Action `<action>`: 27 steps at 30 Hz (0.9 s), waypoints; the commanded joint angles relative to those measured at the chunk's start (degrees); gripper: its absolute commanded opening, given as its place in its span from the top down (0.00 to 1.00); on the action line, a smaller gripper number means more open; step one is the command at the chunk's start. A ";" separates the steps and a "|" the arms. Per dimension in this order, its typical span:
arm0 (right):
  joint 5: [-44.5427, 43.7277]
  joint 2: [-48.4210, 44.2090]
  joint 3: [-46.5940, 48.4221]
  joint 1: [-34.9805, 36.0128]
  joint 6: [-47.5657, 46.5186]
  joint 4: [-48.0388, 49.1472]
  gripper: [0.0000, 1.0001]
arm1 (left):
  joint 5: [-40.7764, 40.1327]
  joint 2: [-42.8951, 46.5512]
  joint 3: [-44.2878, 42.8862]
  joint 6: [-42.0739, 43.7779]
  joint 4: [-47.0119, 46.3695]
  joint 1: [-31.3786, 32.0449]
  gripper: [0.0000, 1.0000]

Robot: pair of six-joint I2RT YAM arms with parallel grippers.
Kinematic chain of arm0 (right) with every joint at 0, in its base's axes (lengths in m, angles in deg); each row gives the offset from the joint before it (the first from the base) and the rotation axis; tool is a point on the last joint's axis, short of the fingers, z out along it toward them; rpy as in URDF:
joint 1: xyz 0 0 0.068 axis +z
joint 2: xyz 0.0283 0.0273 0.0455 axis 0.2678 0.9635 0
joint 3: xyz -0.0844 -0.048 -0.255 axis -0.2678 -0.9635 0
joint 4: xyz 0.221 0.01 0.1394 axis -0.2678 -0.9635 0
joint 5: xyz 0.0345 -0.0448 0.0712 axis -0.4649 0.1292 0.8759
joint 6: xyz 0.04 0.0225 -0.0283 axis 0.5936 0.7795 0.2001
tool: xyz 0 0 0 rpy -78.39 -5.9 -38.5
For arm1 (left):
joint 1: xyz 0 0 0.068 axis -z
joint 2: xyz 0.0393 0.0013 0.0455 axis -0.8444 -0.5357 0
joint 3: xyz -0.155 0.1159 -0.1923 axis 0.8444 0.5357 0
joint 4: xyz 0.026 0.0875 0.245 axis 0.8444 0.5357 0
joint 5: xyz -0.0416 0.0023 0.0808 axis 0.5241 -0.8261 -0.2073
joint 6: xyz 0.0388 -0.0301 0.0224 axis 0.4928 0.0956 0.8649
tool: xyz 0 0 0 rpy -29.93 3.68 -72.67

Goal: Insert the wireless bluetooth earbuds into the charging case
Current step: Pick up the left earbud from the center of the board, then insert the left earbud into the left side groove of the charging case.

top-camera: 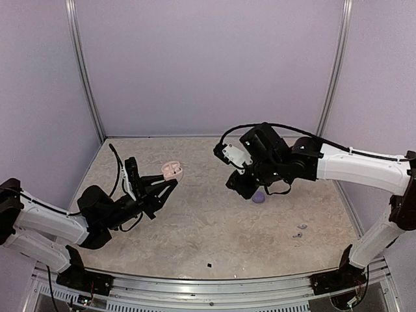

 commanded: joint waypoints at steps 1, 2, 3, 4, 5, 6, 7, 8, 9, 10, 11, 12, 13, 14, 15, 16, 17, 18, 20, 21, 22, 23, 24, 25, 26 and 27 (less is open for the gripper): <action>4.80 -8.86 -5.95 -0.38 -6.24 15.30 0.90 | 3.79 -1.39 -2.62 1.11 -2.39 -0.98 0.98; 7.89 -10.99 -7.20 -0.37 -7.74 17.93 0.89 | 4.75 -1.77 -2.93 1.59 -2.22 -1.03 0.98; 10.94 -13.21 -8.25 -0.38 -8.88 20.32 0.88 | 5.88 -1.98 -3.22 2.19 -2.09 -1.11 0.98; 13.26 -15.08 -9.19 -0.42 -9.83 22.72 0.87 | 7.04 -2.37 -3.47 2.62 -2.06 -1.16 0.98; 15.44 -17.13 -9.84 -0.30 -10.69 25.22 0.87 | 8.91 -2.66 -3.80 3.02 -1.99 -1.20 0.98; 16.95 -18.49 -10.36 -0.17 -11.53 26.23 0.87 | 10.14 -2.95 -4.12 3.33 -1.71 -1.28 0.98; 18.08 -19.34 -10.55 0.00 -12.30 27.62 0.88 | 11.29 -3.13 -4.46 3.57 -1.30 -1.29 0.98; 19.11 -19.85 -10.46 0.23 -13.10 28.20 0.89 | 12.67 -3.43 -4.88 3.60 -1.06 -1.30 0.98; 19.94 -20.14 -10.26 0.53 -14.25 28.48 0.89 | 14.07 -3.73 -5.21 3.50 -1.01 -1.27 0.98; 20.54 -20.16 -9.84 1.05 -15.04 28.63 0.89 | 15.10 -3.98 -5.74 3.21 -1.01 -1.29 0.98; 21.00 -20.06 -9.32 1.54 -15.76 28.77 0.89 | 15.92 -4.62 -6.24 3.01 -0.74 -1.30 0.98; 21.47 -19.92 -8.81 2.04 -16.35 29.08 0.89 | 16.67 -4.98 -6.75 2.63 -0.55 -1.23 0.98; 22.07 -19.72 -8.43 2.66 -16.72 29.49 0.89 | 17.58 -5.45 -7.17 2.24 -0.61 -1.22 0.98; 22.64 -19.50 -8.05 3.07 -17.10 29.93 0.89 | 18.38 -5.84 -7.49 1.84 -0.70 -1.22 0.98; 23.18 -19.18 -7.65 3.40 -17.45 30.30 0.89 | 19.05 -6.09 -7.88 1.56 -0.67 -1.14 0.98; 23.62 -18.70 -6.97 3.76 -17.76 30.39 0.89 | 19.57 -6.38 -8.24 1.35 -0.54 -1.01 0.98; 23.89 -18.13 -6.36 4.10 -18.06 30.40 0.89 | 19.89 -6.56 -8.59 1.22 -0.18 -0.81 0.98; 24.03 -17.58 -5.76 4.51 -18.32 30.49 0.89 | 20.17 -6.77 -8.97 1.27 0.20 -0.59 0.99; 24.19 -16.43 -4.98 5.36 -18.76 30.67 0.89 | 20.21 -6.96 -9.78 1.53 1.53 -0.13 0.98; 24.07 -15.88 -4.75 5.84 -18.87 30.92 0.89 | 19.79 -7.12 -10.06 1.69 2.22 0.16 0.98; 24.06 -15.39 -4.57 6.25 -19.04 31.18 0.89 | 19.04 -7.10 -10.22 1.95 2.84 0.48 0.98; 23.88 -14.92 -4.51 6.56 -19.26 31.43 0.89 | 18.52 -7.06 -10.38 2.12 3.08 0.82 0.98; 23.78 -14.41 -4.43 6.83 -19.36 31.76 0.89 | 18.12 -7.06 -10.42 2.23 3.20 1.08 0.98; 23.75 -13.96 -4.30 7.12 -19.46 32.14 0.89 | 17.66 -7.14 -10.52 2.23 3.21 1.33 0.98; 23.64 -13.55 -4.20 7.36 -19.51 32.37 0.89 | 17.33 -7.19 -10.61 2.15 3.22 1.52 0.98; 23.34 -13.08 -4.17 7.60 -19.44 32.68 0.89 | 17.19 -7.29 -10.72 2.12 3.22 1.71 0.98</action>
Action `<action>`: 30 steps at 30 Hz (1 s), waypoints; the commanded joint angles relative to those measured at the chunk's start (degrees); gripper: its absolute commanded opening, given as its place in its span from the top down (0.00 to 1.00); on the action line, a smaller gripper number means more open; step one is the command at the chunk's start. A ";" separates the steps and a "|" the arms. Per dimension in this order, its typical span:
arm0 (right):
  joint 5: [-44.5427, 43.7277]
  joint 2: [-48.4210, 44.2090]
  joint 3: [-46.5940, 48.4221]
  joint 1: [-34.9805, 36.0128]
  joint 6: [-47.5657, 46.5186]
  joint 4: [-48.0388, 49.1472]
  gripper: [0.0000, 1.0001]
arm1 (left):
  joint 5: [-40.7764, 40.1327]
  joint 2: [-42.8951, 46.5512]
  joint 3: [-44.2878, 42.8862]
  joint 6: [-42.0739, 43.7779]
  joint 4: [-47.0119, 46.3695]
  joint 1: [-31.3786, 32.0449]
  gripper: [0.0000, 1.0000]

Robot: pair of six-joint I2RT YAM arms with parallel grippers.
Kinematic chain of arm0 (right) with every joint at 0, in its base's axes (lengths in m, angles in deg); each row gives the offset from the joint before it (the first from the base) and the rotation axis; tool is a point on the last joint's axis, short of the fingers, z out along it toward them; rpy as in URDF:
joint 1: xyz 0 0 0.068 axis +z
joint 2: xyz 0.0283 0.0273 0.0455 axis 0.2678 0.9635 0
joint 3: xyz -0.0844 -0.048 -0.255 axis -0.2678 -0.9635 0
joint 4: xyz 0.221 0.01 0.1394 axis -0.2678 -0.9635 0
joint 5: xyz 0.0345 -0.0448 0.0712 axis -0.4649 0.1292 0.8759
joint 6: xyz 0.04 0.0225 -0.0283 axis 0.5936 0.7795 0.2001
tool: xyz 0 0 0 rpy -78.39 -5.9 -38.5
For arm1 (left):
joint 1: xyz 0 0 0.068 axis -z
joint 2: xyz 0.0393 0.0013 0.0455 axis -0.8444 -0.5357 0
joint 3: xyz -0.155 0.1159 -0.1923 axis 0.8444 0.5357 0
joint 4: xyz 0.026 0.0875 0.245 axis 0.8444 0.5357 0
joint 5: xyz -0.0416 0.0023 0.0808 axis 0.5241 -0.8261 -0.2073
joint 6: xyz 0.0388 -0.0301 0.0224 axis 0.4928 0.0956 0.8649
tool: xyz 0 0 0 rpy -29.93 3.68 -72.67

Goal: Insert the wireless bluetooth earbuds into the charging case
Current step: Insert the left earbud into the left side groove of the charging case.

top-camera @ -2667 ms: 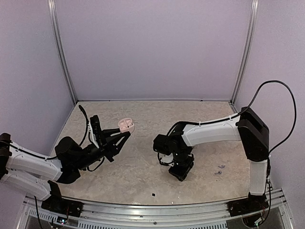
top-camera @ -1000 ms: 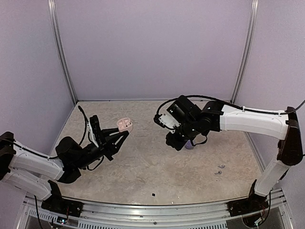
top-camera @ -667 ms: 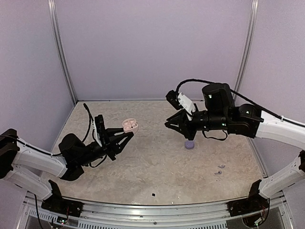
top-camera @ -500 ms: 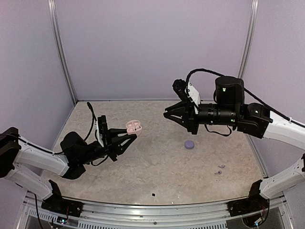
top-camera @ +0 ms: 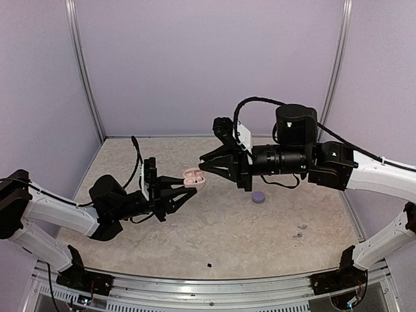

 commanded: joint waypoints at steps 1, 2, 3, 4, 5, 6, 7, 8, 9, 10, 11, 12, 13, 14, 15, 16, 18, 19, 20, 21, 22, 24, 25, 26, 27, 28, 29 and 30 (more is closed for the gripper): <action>0.12 2.24 1.78 1.56 -1.19 2.68 0.89 | -0.98 -0.72 -1.76 0.42 0.80 1.21 0.99; -0.12 2.70 1.96 1.81 -1.36 2.59 0.89 | -1.22 -0.70 -1.83 0.42 0.81 1.40 0.98; -0.43 3.11 2.17 2.05 -1.56 2.40 0.89 | -1.41 -0.66 -1.81 0.50 0.81 1.57 0.98; -0.61 3.48 2.39 2.29 -1.67 2.19 0.89 | -1.51 -0.72 -1.85 0.57 0.89 1.76 0.98; -0.72 3.85 2.65 2.42 -1.64 1.76 0.89 | -1.66 -0.70 -1.86 0.55 0.86 1.93 0.98; -0.81 4.14 2.83 2.59 -1.67 1.48 0.89 | -1.84 -0.67 -1.86 0.57 0.94 2.06 0.98; -0.82 4.36 2.90 2.67 -1.62 1.41 0.89 | -1.96 -0.79 -1.77 0.57 0.88 2.13 0.98; -0.79 4.45 2.84 2.77 -1.57 1.45 0.89 | -1.96 -0.69 -1.70 0.59 0.83 2.24 0.99; -0.82 4.56 2.82 2.84 -1.52 1.43 0.90 | -2.07 -0.70 -1.69 0.53 0.82 2.26 0.98; -0.75 4.63 2.75 2.88 -1.47 1.37 0.90 | -2.17 -0.69 -1.62 0.59 0.86 2.27 0.98; -0.76 4.71 2.74 2.94 -1.37 1.20 0.90 | -2.31 -0.73 -1.60 0.62 0.82 2.35 0.98; -0.73 4.82 2.87 2.98 -1.22 0.95 0.89 | -2.30 -0.59 -1.49 0.71 0.88 2.33 0.98; -0.69 4.92 2.97 2.99 -1.06 0.61 0.90 | -2.34 -0.57 -1.44 0.83 1.01 2.35 0.98; -0.73 5.06 3.12 3.03 -0.97 0.22 0.90 | -2.45 -0.50 -1.49 1.04 1.28 2.36 0.98; -0.76 5.17 3.24 2.99 -0.86 -0.17 0.90 | -2.47 -0.42 -1.50 1.30 1.52 2.36 0.98; -0.72 5.25 3.41 2.97 -0.75 -0.50 0.90 | -2.47 -0.35 -1.58 1.52 1.90 2.32 0.98; -0.83 5.38 3.76 2.96 -0.63 -1.52 0.90 | -2.51 -0.22 -1.67 2.22 2.84 2.36 0.98; -0.89 5.42 3.87 3.02 -0.54 -1.97 0.90 | -2.53 -0.10 -1.81 2.66 3.32 2.36 0.98; -1.00 5.46 3.88 2.98 -0.47 -2.34 0.90 | -2.71 -0.01 -1.92 3.07 3.96 2.33 0.98; -1.13 5.46 3.96 2.98 -0.46 -2.79 0.90 | -2.84 0.11 -2.02 3.52 4.43 2.35 0.98; -1.31 5.47 3.90 2.93 -0.46 -3.19 0.90 | -2.93 0.26 -2.08 3.97 4.88 2.31 0.98; -1.62 5.46 3.81 2.93 -0.35 -4.00 0.90 | -3.10 0.63 -2.18 4.58 5.32 2.35 0.98; -1.71 5.46 3.80 2.97 -0.31 -4.32 0.90 | -3.12 0.65 -2.21 4.74 5.56 2.34 0.98; -1.81 5.47 3.72 2.99 -0.23 -4.59 0.90 | -3.13 0.74 -2.19 4.85 5.70 2.34 0.98; -1.90 5.47 3.64 2.99 -0.20 -4.78 0.90 | -3.17 0.75 -2.27 4.96 5.85 2.34 0.98; -1.93 5.51 3.47 2.97 -0.12 -4.91 0.90 | -3.18 0.82 -2.28 4.99 5.89 2.35 0.98; -2.00 5.55 3.43 3.02 -0.04 -5.07 0.90 | -3.22 0.83 -2.37 5.06 5.91 2.36 0.98; -2.08 5.65 3.32 3.03 0.09 -5.26 0.91 | -3.20 0.76 -2.33 5.03 5.91 2.36 0.98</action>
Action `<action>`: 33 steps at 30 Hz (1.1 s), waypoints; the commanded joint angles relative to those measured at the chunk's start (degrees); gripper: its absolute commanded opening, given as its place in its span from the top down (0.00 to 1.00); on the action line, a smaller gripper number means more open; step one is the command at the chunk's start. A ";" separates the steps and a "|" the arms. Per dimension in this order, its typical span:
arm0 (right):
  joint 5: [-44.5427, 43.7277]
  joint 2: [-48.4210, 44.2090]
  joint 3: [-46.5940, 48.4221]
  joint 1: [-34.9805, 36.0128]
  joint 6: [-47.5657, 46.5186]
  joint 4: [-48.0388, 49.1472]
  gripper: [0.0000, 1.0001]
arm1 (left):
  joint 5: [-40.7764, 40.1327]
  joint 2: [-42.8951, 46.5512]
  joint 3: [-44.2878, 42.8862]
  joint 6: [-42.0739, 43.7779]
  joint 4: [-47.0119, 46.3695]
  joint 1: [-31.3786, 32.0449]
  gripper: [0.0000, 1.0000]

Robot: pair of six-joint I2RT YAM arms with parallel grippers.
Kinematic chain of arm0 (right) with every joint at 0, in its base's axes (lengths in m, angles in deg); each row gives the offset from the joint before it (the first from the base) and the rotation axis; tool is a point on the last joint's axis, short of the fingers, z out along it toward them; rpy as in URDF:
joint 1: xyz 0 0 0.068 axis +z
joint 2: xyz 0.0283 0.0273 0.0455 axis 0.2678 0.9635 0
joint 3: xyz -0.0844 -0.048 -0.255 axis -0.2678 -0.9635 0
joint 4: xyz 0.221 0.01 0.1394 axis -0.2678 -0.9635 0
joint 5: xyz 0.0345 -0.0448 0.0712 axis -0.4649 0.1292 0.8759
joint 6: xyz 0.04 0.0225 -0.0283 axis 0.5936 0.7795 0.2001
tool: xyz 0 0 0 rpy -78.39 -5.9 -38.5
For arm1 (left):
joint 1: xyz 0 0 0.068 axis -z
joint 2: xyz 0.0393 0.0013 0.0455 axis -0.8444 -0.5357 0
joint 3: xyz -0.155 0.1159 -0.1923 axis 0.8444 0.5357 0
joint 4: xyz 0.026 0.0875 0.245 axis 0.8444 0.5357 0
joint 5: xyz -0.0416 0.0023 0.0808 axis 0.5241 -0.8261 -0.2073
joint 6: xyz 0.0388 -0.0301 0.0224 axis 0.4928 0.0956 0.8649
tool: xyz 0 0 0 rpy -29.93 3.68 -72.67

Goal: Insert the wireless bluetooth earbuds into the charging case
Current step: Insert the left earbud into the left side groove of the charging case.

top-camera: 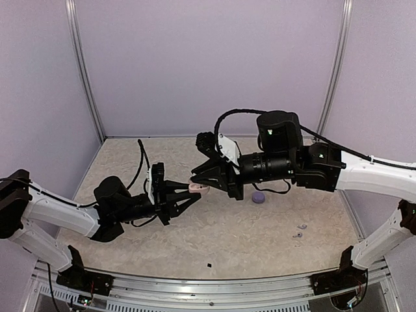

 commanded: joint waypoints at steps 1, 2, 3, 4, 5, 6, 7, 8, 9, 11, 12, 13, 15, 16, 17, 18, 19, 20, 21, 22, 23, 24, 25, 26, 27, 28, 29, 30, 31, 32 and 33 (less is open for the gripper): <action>-0.70 0.85 0.89 0.58 1.07 -1.83 0.91 | -0.60 0.99 -1.79 1.39 0.50 0.32 0.98; -0.65 0.96 0.83 0.56 1.15 -1.96 0.91 | -0.49 0.99 -1.67 1.39 0.51 0.34 0.98; -0.64 1.10 0.74 0.51 1.16 -2.01 0.91 | -0.44 0.99 -1.71 1.39 0.42 0.34 0.98; -0.63 1.22 0.67 0.55 1.17 -2.16 0.91 | -0.46 0.99 -1.72 1.34 0.40 0.35 0.98; -0.62 1.31 0.58 0.55 1.29 -2.19 0.91 | -0.43 0.99 -1.73 1.30 0.40 0.35 0.98; -0.69 1.41 0.43 0.60 1.32 -2.19 0.91 | -0.42 1.11 -1.72 1.38 0.47 0.39 0.99; -0.94 1.51 0.34 0.56 1.29 -2.19 0.91 | -0.42 1.16 -1.72 1.38 0.49 0.38 0.98; -1.41 1.63 0.30 0.54 1.44 -2.19 0.91 | -0.50 1.16 -1.67 1.39 0.49 0.38 0.98; -2.04 1.81 0.37 0.55 1.55 -2.19 0.91 | -0.51 1.12 -1.68 1.43 0.49 0.43 0.98; -2.65 1.86 0.31 0.55 1.61 -2.35 0.91 | -0.46 1.16 -1.64 1.43 0.49 0.42 0.98; -2.98 1.82 0.23 0.55 1.71 -2.37 0.91 | -0.48 1.23 -1.61 1.39 0.51 0.43 0.98; -3.11 1.86 0.21 0.53 1.80 -2.39 0.91 | -0.51 1.30 -1.51 1.39 0.49 0.48 0.98; -3.47 1.96 0.14 0.55 1.87 -2.62 0.91 | -0.54 1.41 -1.43 1.43 0.47 0.51 0.98; -3.54 1.95 0.11 0.62 1.87 -2.71 0.91 | -0.56 1.47 -1.40 1.47 0.50 0.52 0.98; -3.62 1.95 0.04 0.57 1.89 -2.84 0.91 | -0.61 1.55 -1.37 1.47 0.49 0.51 0.98; -3.62 2.02 0.01 0.55 1.87 -2.95 0.91 | -0.74 1.60 -1.38 1.47 0.57 0.52 0.98; -3.63 1.99 0.00 0.55 1.99 -3.06 0.91 | -0.79 1.54 -1.33 1.47 0.54 0.52 0.98; -3.55 1.96 -0.02 0.62 1.96 -3.15 0.91 | -0.93 1.60 -1.37 1.47 0.50 0.52 0.99; -3.42 1.98 -0.05 0.60 2.00 -3.16 0.91 | -0.89 1.54 -1.26 1.47 0.49 0.52 0.98; -3.20 1.96 0.01 0.56 2.08 -3.27 0.91 | -0.94 1.59 -1.24 1.47 0.37 0.52 0.98; -2.85 1.94 0.02 0.51 2.05 -3.39 0.91 | -0.96 1.60 -1.28 1.47 0.37 0.48 0.98; -2.70 1.95 0.03 0.59 2.04 -3.56 0.91 | -0.91 1.56 -1.29 1.41 0.32 0.52 0.98; -2.50 2.03 0.15 0.60 1.97 -3.82 0.91 | -0.94 1.59 -1.25 1.39 0.32 0.52 0.98; -2.37 2.11 0.27 0.51 1.94 -4.12 0.91 | -0.95 1.60 -1.28 1.39 0.31 0.50 0.98; -2.38 2.19 0.36 0.50 1.92 -4.39 0.91 | -0.93 1.53 -1.25 1.43 0.31 0.52 0.98; -2.32 2.21 0.44 0.52 1.83 -4.61 0.91 | -0.88 1.58 -1.21 1.39 0.34 0.51 0.98; -2.19 2.22 0.44 0.55 1.78 -4.78 0.91 | -0.93 1.60 -1.16 1.41 0.34 0.52 0.98; -2.21 2.26 0.46 0.55 1.83 -4.90 0.91 | -0.95 1.61 -1.20 1.46 0.36 0.48 0.98; -2.23 2.30 0.47 0.57 1.85 -4.99 0.91 | -0.95 1.56 -1.20 1.47 0.39 0.52 0.98; -2.29 2.37 0.59 0.58 1.80 -5.19 0.91 | -0.87 1.52 -1.20 1.47 0.33 0.49 0.98; -2.35 2.53 0.74 0.58 1.66 -5.45 0.91 | -0.86 1.52 -1.16 1.54 0.32 0.47 0.98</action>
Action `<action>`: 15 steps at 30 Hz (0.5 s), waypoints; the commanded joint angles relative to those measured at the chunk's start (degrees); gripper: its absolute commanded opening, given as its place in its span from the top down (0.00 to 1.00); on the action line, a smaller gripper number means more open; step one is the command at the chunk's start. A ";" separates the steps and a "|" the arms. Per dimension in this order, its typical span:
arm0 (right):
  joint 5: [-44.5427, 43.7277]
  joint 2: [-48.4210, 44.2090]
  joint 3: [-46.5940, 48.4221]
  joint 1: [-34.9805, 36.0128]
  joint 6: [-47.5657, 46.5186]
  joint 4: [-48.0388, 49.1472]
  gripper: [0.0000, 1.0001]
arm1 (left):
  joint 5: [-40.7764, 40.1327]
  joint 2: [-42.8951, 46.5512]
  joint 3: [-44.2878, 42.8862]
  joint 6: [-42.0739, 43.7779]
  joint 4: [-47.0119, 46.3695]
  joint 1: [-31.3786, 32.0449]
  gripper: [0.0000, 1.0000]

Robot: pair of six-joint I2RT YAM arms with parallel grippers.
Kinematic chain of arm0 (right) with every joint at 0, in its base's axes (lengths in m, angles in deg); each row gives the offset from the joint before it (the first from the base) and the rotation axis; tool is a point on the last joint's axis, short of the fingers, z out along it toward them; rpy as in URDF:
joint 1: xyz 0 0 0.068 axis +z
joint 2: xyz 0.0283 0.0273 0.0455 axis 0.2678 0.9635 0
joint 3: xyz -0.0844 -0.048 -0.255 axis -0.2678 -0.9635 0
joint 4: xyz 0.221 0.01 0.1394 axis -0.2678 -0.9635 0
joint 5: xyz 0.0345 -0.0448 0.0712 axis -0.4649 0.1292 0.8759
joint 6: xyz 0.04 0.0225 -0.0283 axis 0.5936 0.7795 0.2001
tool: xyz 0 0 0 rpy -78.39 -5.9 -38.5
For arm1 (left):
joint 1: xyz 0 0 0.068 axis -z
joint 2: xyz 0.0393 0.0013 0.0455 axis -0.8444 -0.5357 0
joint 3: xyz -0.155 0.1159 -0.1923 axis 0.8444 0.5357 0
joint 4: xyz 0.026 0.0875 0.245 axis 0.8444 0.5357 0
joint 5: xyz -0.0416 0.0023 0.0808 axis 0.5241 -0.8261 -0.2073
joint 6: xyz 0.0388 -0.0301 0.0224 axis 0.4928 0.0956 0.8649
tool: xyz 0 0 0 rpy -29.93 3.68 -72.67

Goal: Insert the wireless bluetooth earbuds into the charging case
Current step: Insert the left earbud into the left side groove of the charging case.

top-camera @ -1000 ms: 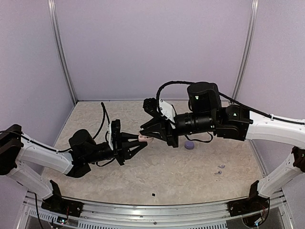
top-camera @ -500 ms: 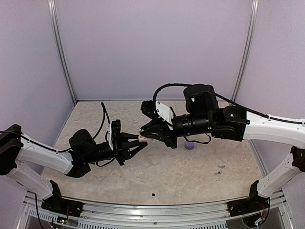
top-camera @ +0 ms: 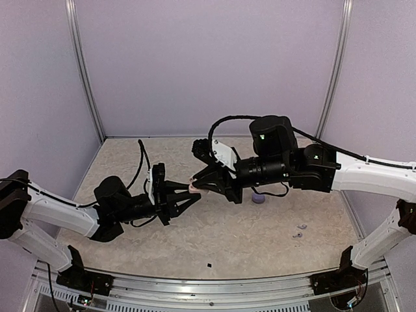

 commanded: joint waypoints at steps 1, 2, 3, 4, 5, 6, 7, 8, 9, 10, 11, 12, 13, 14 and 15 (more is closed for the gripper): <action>0.41 1.18 0.85 0.53 0.36 -2.34 0.92 | -0.47 1.12 -1.19 0.77 -1.02 0.45 0.99; 0.46 1.16 0.90 0.53 0.36 -2.52 0.92 | -0.51 1.16 -1.20 0.77 -1.00 0.44 0.99; 0.57 1.11 0.98 0.55 0.43 -2.56 0.91 | -0.53 1.10 -1.28 0.77 -0.93 0.43 0.98; 0.55 1.04 0.91 0.54 0.37 -2.56 0.91 | -0.54 1.08 -1.29 0.77 -0.93 0.43 0.98; 0.59 0.94 0.91 0.53 0.36 -2.56 0.92 | -0.54 1.04 -1.36 0.77 -0.93 0.43 0.98; 0.61 0.89 0.91 0.54 0.33 -2.64 0.91 | -0.45 1.00 -1.31 0.77 -0.93 0.43 0.98; 0.61 0.91 0.91 0.52 0.30 -2.71 0.92 | -0.46 0.96 -1.35 0.77 -0.95 0.37 0.98; 0.37 0.96 0.95 0.52 0.30 -2.86 0.92 | -0.39 0.94 -1.43 0.80 -0.93 0.42 0.98; 0.12 1.09 0.99 0.53 0.28 -2.98 0.91 | -0.38 0.98 -1.44 0.85 -0.91 0.43 0.98; -0.13 1.21 1.04 0.55 0.28 -3.20 0.91 | -0.26 0.92 -1.51 0.90 -0.88 0.39 0.98; -0.26 1.38 1.12 0.55 0.21 -3.44 0.90 | -0.22 0.91 -1.62 0.94 -0.88 0.41 0.98; -0.47 1.61 1.31 0.53 0.25 -3.69 0.89 | -0.28 0.86 -1.71 0.95 -0.79 0.42 0.98; -0.72 1.81 1.53 0.53 0.20 -3.90 0.88 | -0.20 0.82 -1.76 0.95 -0.75 0.43 0.98; -0.79 1.92 1.72 0.51 0.25 -4.18 0.85 | -0.18 0.75 -1.81 0.95 -0.75 0.43 0.98; -0.96 2.09 1.84 0.55 0.23 -4.18 0.82 | -0.12 0.73 -1.82 0.95 -0.73 0.35 0.98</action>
